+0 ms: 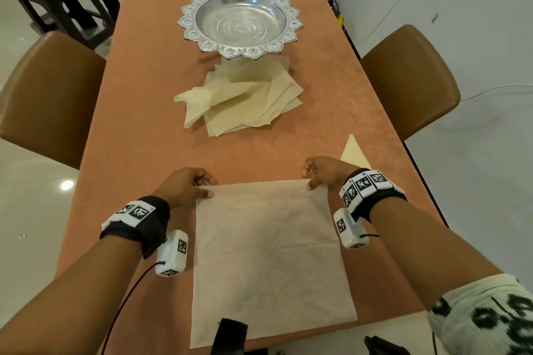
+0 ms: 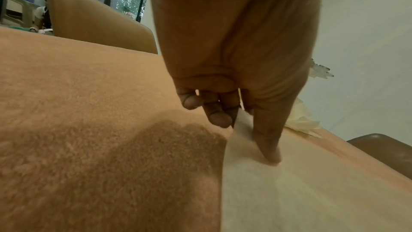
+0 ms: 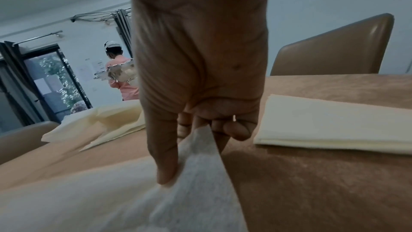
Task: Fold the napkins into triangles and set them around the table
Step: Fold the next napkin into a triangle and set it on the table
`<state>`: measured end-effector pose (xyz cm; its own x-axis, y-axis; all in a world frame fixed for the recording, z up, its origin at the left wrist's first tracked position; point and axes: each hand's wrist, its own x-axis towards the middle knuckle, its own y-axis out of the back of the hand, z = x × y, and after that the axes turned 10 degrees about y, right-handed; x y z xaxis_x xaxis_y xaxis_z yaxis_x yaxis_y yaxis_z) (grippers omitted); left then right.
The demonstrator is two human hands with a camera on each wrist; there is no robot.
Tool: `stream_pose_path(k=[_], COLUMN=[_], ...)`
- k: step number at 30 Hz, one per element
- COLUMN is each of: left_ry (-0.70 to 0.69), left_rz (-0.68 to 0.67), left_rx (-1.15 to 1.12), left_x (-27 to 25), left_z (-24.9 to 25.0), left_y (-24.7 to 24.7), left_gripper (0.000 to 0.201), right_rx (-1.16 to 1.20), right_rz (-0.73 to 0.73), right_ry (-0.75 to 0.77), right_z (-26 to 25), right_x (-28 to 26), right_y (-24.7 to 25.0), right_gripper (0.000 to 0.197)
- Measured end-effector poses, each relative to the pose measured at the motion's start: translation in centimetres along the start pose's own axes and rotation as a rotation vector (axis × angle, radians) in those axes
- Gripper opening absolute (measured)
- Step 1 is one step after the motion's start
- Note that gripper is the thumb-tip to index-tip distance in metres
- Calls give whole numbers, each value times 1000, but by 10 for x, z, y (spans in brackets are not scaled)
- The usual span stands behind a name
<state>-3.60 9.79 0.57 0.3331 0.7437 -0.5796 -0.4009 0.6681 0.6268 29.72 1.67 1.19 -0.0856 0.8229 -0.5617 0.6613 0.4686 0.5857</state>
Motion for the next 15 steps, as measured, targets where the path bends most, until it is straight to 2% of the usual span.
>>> stream_pose_path(k=[3, 7, 10, 12, 15], left_ry=[28, 21, 20, 40, 4], left_rz=[35, 74, 126, 177, 284], left_rx=[-53, -141, -150, -146, -112], left_x=[1, 5, 12, 17, 16], left_z=[-3, -9, -10, -12, -13], left_y=[1, 6, 9, 11, 11], left_gripper=[20, 1, 3, 4, 7], right_rx=[-117, -223, -239, -228, -310], right_rz=[-9, 44, 103, 180, 401], right_ry=[7, 41, 78, 89, 115], right_z=[6, 12, 8, 4, -8], right_x=[-3, -2, 3, 7, 5], right_y=[5, 11, 14, 12, 2], right_gripper=[18, 22, 20, 16, 17])
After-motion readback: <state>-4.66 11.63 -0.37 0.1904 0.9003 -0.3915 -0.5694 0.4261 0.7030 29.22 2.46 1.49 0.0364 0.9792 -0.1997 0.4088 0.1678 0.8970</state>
